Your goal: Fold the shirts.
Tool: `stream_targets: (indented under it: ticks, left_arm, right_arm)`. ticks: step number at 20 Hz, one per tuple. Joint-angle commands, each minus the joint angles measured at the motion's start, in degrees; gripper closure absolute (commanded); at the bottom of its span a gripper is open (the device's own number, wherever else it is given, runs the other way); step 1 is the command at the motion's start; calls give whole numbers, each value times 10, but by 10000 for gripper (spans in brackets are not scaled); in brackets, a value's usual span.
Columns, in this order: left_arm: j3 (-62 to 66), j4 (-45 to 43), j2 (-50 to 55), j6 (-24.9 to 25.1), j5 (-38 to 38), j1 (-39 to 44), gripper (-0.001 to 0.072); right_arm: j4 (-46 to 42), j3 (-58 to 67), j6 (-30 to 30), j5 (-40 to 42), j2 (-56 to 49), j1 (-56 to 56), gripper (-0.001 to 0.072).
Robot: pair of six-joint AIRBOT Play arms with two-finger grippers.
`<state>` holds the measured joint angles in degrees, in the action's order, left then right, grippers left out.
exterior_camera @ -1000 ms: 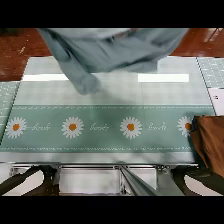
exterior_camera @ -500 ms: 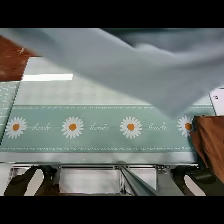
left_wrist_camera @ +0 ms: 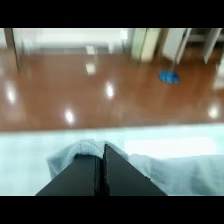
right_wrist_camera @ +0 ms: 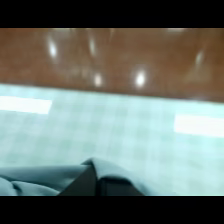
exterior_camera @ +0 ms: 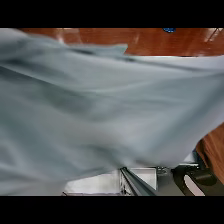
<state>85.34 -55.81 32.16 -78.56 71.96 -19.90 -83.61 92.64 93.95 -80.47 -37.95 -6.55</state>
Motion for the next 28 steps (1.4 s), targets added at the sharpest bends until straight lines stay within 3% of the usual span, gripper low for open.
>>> stream_targets:
  ticks: [1, 5, 7, 9, 13, 14, 15, 16, 19, 21, 22, 25, 26, 28]
  left_arm:
    - [-199, 48, 8, 0, -14, 22, 689]
    - [-396, 53, 93, 29, -174, 75, 689]
    - [-422, 53, 175, 31, -283, 93, 689]
    - [-399, 53, 271, 31, -357, 105, 689]
    - [-280, 60, 452, 30, -337, 116, 689]
    - [-242, 59, 485, 19, -304, 116, 649]
    - [-207, 59, 511, 13, -260, 111, 434]
    - [-165, 52, 534, 11, -202, 99, 208]
    - [-74, -5, 551, 4, -41, 29, 202]
    - [-83, -14, 523, -13, 9, -35, 202]
    - [-116, -14, 495, -12, 22, -64, 202]
    - [-345, -30, 369, -9, -31, -140, 202]
    - [-427, -17, 327, -23, -61, -174, 202]
    - [-535, 58, 276, 23, -69, -241, 202]
  right_arm:
    - [71, -160, -2, 106, -40, 0, 687]
    - [86, -216, -23, 234, -204, 2, 687]
    - [96, -190, -26, 296, -311, 9, 687]
    - [127, -129, -27, 308, -416, 25, 687]
    - [240, 3, -27, 291, -569, 63, 680]
    - [268, 27, -27, 278, -591, 74, 515]
    - [291, 47, -29, 252, -604, 88, 291]
    - [292, 64, -31, 217, -606, 106, 300]
    - [248, 86, -58, 53, -572, 187, 301]
    - [135, 55, -60, -49, -527, 232, 301]
    - [85, 2, -54, -57, -489, 250, 301]
    - [82, -252, -51, 44, -340, 290, 301]
    - [114, -339, -56, 81, -290, 299, 301]
    - [215, -494, -100, 143, -190, 313, 301]
